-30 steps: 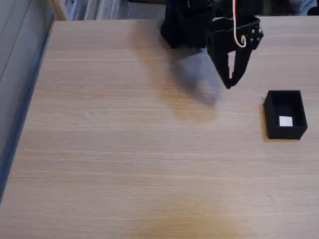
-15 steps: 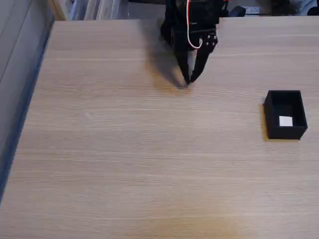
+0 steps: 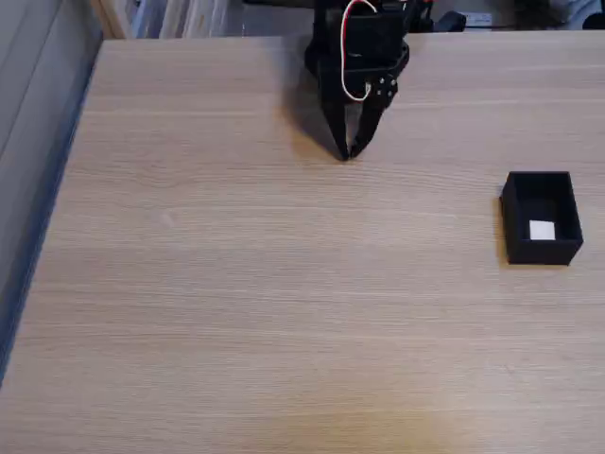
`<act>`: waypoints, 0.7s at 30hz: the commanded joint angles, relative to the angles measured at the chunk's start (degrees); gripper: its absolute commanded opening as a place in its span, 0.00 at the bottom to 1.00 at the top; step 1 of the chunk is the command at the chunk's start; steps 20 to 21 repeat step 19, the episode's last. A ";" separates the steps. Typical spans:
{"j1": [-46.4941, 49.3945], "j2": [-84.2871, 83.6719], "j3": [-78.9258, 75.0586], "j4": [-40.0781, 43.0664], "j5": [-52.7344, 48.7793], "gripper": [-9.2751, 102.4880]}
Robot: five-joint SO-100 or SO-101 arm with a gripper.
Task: Pick a white block and place it in the black box.
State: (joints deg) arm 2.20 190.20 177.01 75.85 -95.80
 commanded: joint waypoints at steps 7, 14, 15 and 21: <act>0.62 0.62 0.88 1.41 3.78 0.08; 0.53 0.62 0.88 1.41 3.78 0.08; 0.53 0.62 0.88 1.41 3.78 0.08; 0.44 0.62 0.88 1.41 3.78 0.08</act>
